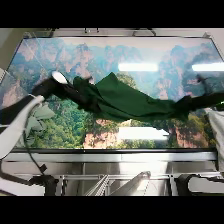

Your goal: Fold the shirts.

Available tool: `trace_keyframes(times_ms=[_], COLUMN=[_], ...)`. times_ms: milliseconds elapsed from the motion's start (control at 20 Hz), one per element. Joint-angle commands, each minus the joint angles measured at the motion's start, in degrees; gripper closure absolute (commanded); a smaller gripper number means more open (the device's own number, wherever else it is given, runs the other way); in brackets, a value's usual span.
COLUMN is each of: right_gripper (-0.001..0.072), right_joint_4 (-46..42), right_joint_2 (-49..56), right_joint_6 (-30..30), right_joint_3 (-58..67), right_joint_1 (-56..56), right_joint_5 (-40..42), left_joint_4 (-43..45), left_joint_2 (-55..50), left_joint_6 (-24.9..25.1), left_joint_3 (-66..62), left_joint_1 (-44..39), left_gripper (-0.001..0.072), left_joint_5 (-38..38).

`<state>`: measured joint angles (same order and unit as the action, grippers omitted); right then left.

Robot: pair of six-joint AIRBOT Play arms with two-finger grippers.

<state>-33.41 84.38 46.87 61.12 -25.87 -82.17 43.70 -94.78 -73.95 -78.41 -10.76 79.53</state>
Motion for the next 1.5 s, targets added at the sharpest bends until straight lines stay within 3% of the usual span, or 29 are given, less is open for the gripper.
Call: trace_keyframes(times_ms=[0, 100, 250, 450, 700, 800, 950, 1050, 1100, 1200, 1450], right_gripper=[0.0688, 0.0688, 0.0688, 0.0681, 0.0682, 0.0683, 0.0682, 0.0633, 0.0533, 0.0530, 0.0521], right_joint_4=[28.28, 41.31, 43.52, 48.89, 48.59, 41.83, 27.87, 26.93, 26.93, 26.73, 22.10], right_joint_2=[-9.18, -15.54, -24.79, -37.07, -50.40, -53.00, -51.17, -47.25, -44.96, -38.51, -14.29], right_joint_6=[-0.59, -0.57, 1.14, 1.57, -4.02, -3.87, 6.62, 6.73, 5.92, 2.54, 4.13], right_joint_3=[4.46, 7.54, 9.42, 9.42, 9.42, 9.38, 7.21, 2.58, 0.24, -3.08, -4.31], right_joint_1=[-3.19, -6.51, -11.17, -11.82, -11.87, -11.82, -11.52, -7.85, -4.94, 1.01, 8.33], right_joint_5=[-5.70, -2.36, 5.29, 1.46, 13.14, 16.61, 16.04, 14.38, 14.47, 16.33, 23.39], left_joint_4=[-2.95, -3.28, -4.37, -18.08, -17.99, -17.97, -17.92, -17.88, -17.88, -17.57, -10.54], left_joint_2=[10.69, 16.74, 23.15, 29.83, 32.20, 32.17, 30.84, 27.93, 25.90, 21.20, 6.25], left_joint_6=[0.20, 0.04, -1.70, 1.44, 1.88, 1.92, 3.78, 5.01, 6.03, 8.44, 9.40], left_joint_3=[-11.02, -19.65, -28.57, -32.70, -35.82, -33.64, -26.64, -21.84, -19.50, -15.72, -9.27], left_joint_1=[6.45, 12.74, 22.80, 31.65, 37.68, 38.25, 36.46, 33.00, 30.84, 26.84, 20.85], left_gripper=[0.0688, 0.0687, 0.0687, 0.0687, 0.0687, 0.0687, 0.0687, 0.0687, 0.0687, 0.0687, 0.0686], left_joint_5=[4.90, 5.03, 4.81, 7.23, 7.04, 7.50, 7.93, 8.13, 7.76, 5.66, -2.84])
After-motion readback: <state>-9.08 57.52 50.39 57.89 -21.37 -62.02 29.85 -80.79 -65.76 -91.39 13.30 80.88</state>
